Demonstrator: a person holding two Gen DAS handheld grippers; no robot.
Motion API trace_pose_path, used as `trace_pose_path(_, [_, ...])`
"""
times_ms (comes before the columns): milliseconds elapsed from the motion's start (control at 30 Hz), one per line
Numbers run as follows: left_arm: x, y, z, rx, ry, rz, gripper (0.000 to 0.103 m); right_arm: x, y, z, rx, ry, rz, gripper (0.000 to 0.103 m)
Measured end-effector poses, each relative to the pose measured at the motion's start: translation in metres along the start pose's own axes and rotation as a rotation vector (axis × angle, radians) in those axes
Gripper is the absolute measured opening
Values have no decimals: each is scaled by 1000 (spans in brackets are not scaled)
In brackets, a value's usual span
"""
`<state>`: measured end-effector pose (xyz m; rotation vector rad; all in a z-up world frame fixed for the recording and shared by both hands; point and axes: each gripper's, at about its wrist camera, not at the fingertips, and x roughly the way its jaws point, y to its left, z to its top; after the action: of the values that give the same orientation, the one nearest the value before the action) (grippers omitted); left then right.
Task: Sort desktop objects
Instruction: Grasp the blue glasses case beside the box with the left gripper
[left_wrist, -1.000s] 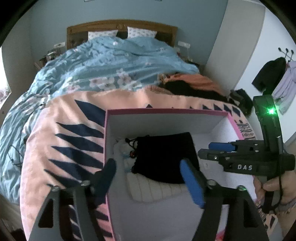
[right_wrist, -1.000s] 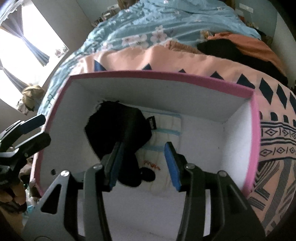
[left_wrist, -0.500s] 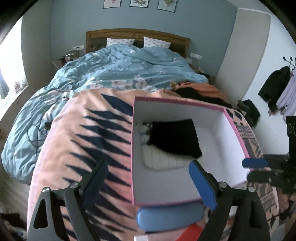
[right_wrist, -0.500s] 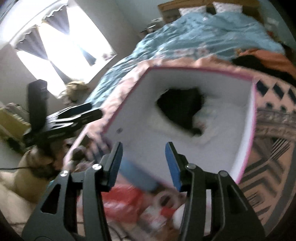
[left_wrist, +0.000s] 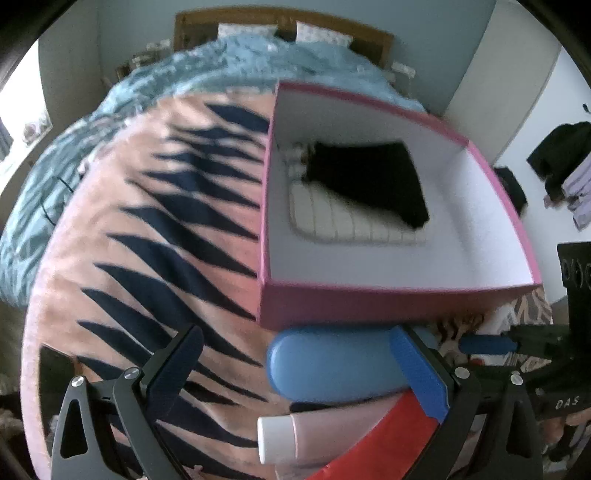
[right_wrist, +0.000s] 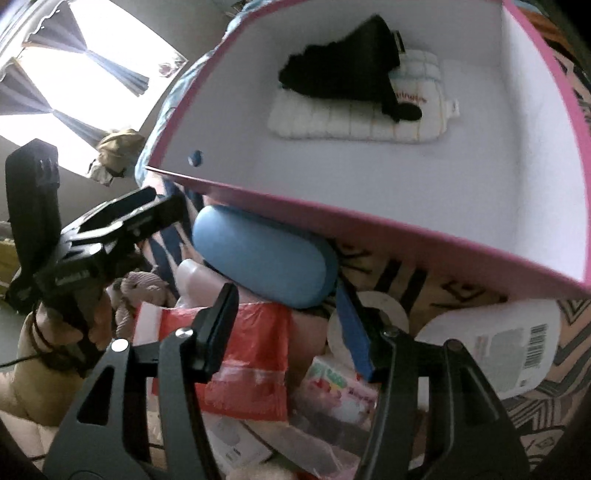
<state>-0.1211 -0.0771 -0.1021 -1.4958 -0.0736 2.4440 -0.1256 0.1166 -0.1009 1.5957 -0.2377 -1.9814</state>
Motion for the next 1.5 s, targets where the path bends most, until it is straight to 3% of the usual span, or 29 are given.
trace_pose_path(500, [33,5,-5,-7,109,-59,100,32,-16,3,133,17,10,57])
trace_pose_path(667, [39,5,-5,-8,139,-96,89,38,-16,5,134,21,16,57])
trace_pose_path(867, [41,1,-8,-20,159,-147,85,39,-16,8,127,18,23,54])
trace_pose_path(1500, [25,-13,-3,-19,145,-135,84,26,-18,9,118,5,37,54])
